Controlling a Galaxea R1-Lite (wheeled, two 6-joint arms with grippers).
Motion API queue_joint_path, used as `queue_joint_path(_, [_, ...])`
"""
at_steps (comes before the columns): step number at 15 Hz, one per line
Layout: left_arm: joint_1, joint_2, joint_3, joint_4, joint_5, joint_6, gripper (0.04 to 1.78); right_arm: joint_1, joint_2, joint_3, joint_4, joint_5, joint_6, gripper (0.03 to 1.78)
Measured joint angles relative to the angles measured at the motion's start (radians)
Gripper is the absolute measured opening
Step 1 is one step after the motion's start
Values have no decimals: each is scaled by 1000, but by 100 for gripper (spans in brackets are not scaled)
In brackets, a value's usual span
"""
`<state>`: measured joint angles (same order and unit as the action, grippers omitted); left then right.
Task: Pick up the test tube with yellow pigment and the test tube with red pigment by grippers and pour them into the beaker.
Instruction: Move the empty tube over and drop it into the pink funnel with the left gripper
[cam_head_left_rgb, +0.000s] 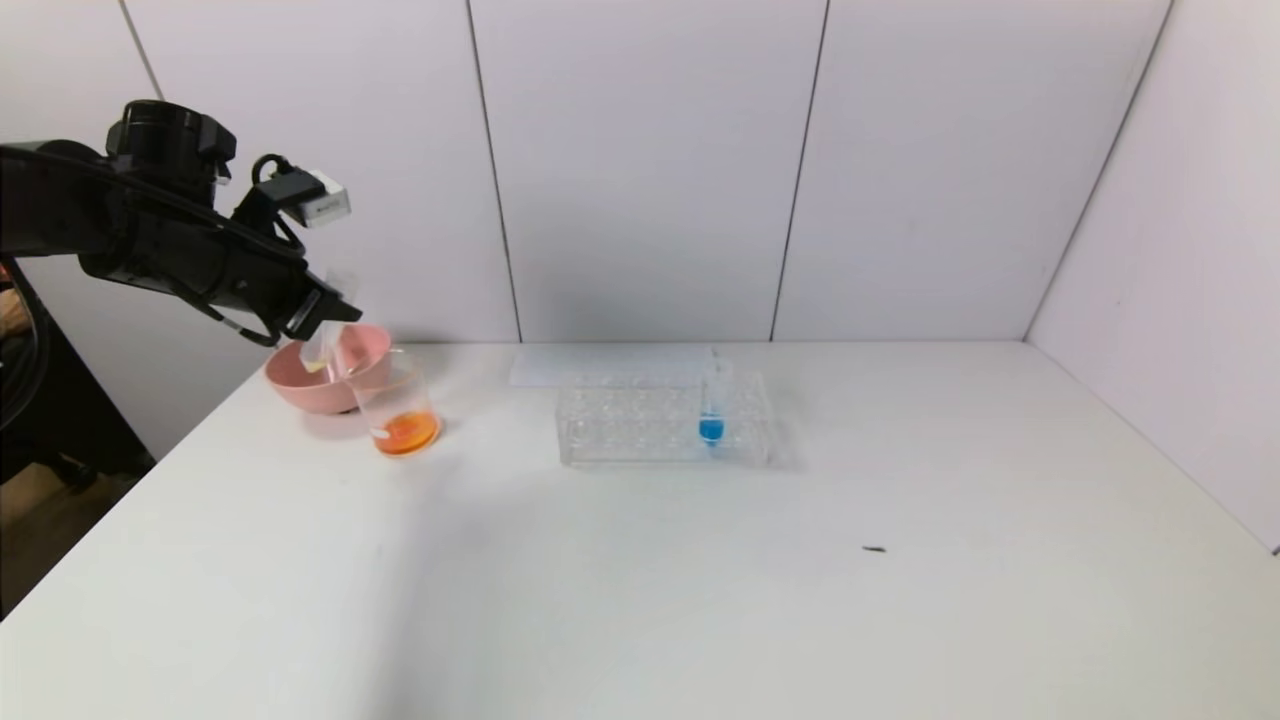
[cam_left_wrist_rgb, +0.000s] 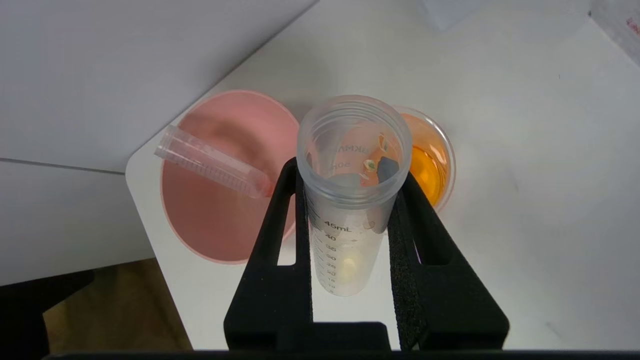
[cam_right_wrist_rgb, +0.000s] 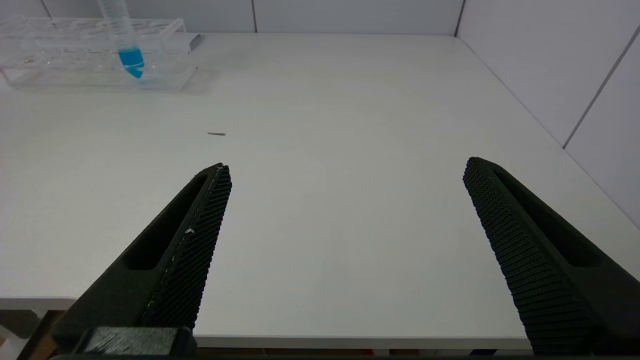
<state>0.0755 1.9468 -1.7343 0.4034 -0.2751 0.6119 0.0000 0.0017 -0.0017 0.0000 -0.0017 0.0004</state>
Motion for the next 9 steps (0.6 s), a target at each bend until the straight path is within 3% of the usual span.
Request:
queue_joint_path(4, [11,-19,51,-197,11,-238,45,0,0,0,0,0,0,170])
queue_joint_path(9, [23,-30,133,-357,13,-402,45,0,0,0,0,0,0,170])
